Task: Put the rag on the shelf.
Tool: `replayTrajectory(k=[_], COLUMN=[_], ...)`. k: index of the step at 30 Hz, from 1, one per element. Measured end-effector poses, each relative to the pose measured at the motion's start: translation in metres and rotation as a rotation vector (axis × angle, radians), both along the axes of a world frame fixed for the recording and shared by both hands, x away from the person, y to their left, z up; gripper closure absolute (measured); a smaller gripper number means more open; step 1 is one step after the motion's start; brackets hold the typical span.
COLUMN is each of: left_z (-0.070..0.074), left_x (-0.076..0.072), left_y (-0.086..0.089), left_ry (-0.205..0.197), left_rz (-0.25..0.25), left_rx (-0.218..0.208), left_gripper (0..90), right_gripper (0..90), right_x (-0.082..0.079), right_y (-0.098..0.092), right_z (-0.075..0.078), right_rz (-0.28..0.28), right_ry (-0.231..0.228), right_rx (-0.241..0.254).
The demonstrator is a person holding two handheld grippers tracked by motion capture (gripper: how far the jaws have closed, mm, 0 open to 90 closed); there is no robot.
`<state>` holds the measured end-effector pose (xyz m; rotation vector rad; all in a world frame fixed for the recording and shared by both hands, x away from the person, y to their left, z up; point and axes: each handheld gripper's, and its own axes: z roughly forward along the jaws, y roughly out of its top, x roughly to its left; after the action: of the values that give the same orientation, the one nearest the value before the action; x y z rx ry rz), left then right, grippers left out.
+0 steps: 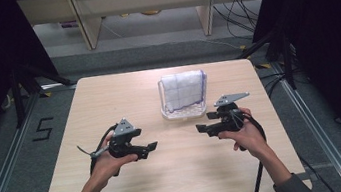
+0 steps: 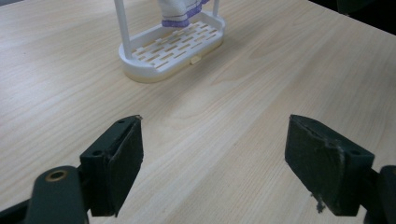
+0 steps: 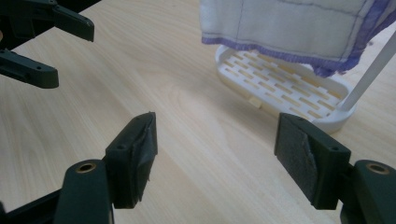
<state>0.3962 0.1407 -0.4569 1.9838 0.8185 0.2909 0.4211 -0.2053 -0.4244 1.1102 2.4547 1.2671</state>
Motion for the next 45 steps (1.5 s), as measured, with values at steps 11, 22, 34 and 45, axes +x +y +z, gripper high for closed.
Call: replayTrajectory(k=[11,22,34,45], left_z=[-0.018,-0.03,-0.035,-0.045], left_x=[-0.015,-0.03,-0.043,-0.064], left_y=[0.012,0.013,0.012,0.012], left_ry=[0.02,0.043,0.036,0.035], left_rz=[0.005,-0.018,-0.04,-0.053], left_rx=[0.016,0.033,0.06,0.082], left_gripper=[19.6,19.6,19.6,19.4], right_gripper=[30.0,28.9,28.3,22.3], right_x=[-0.008,-0.026,-0.046,-0.064], right_y=[0.009,0.011,0.019,0.017], right_z=[-0.011,-0.025,-0.035,-0.05], right_rz=[0.023,0.036,0.062,0.049], right_ry=[0.012,0.017,0.017,0.016], right_rx=[-0.027,-0.053,-0.063,-0.042])
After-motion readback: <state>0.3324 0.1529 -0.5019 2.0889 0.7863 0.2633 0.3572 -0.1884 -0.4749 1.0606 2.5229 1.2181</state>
